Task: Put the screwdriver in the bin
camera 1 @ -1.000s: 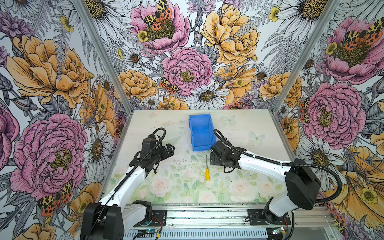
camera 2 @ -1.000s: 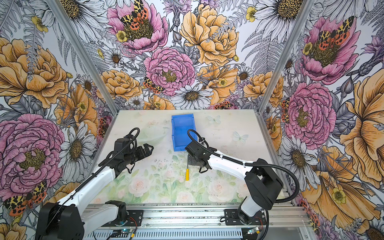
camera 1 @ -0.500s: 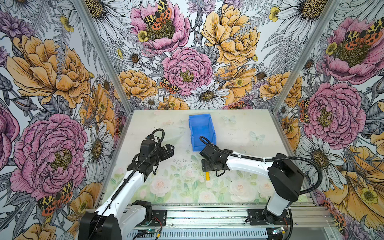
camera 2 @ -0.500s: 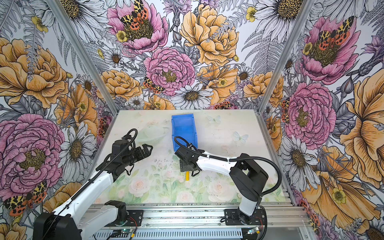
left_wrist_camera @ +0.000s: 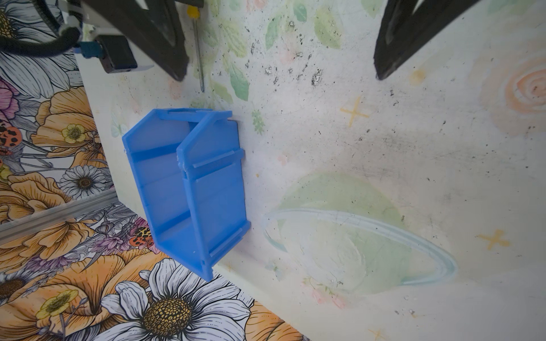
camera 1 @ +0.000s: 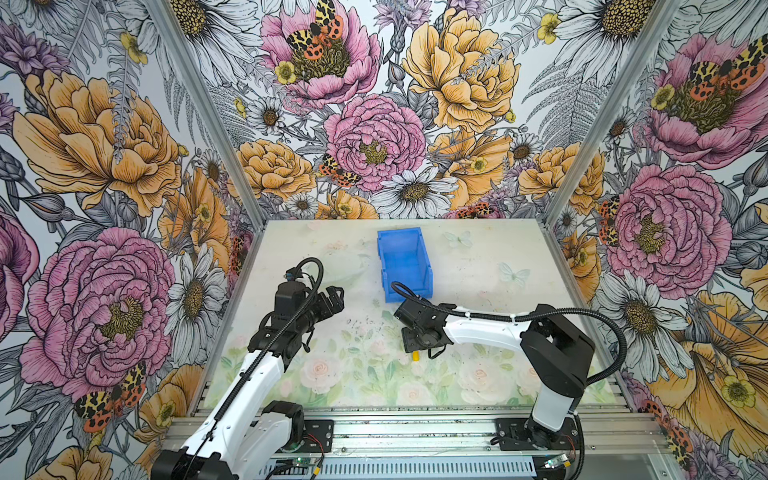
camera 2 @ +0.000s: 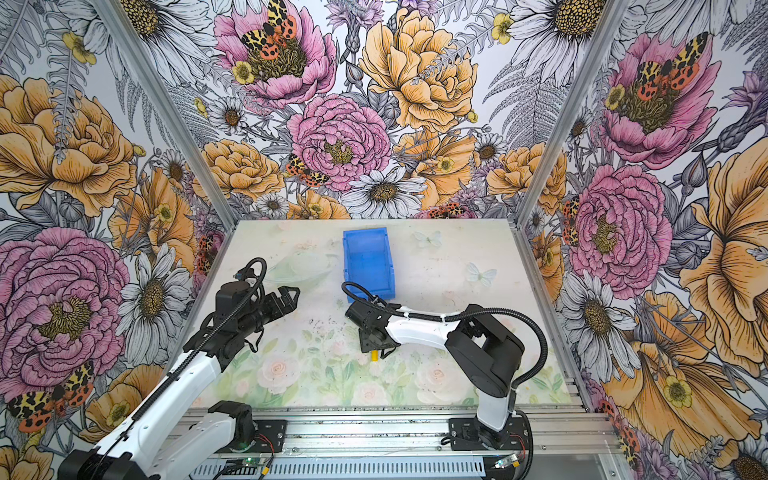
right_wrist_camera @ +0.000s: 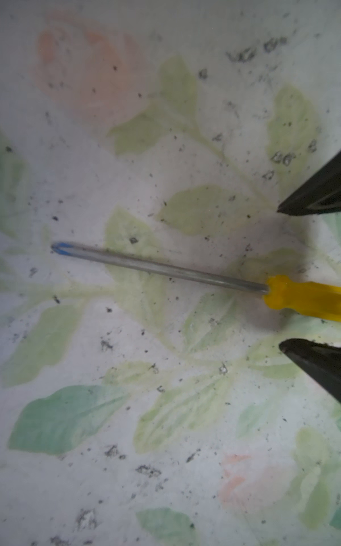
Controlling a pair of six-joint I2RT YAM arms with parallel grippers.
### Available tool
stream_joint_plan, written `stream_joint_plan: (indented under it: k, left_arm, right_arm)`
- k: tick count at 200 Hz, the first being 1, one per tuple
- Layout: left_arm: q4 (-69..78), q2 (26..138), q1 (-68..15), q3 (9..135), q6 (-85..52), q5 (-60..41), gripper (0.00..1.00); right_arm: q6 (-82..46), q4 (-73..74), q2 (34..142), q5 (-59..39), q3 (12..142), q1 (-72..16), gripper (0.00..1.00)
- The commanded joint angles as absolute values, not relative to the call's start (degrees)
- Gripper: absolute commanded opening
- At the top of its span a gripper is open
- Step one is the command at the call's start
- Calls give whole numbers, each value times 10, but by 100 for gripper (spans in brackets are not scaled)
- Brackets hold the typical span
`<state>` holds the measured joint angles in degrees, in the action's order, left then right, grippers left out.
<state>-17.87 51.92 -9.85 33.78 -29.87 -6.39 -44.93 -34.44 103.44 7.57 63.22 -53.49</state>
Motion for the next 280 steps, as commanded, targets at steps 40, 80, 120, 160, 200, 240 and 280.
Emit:
stream_joint_plan:
  k: [40, 80, 120, 160, 200, 240, 280]
  left_arm:
    - [-209, 487, -99, 344, -361, -162, 99]
    - [-216, 416, -125, 310, -431, -199, 99]
    - [-248, 375, -156, 305, -456, -248, 99]
    - [-271, 373, -184, 309, -455, -296, 99]
    - [-289, 360, -208, 315, -436, -290, 99]
    - [-271, 361, -234, 315, -403, -270, 99]
    - [-234, 336, -241, 316, -385, -273, 99]
  right_arm:
    - [-457, -340, 1041, 75, 617, -542, 47]
    - [-460, -340, 1046, 75, 606, -541, 32]
    - [-459, -340, 1041, 78, 600, -537, 16]
    - [-454, -340, 1035, 81, 598, -531, 5]
    - [-444, -340, 1025, 84, 599, -526, 0]
    - [-425, -340, 994, 99, 610, -527, 0]
    - [-405, -341, 951, 108, 631, -525, 0]
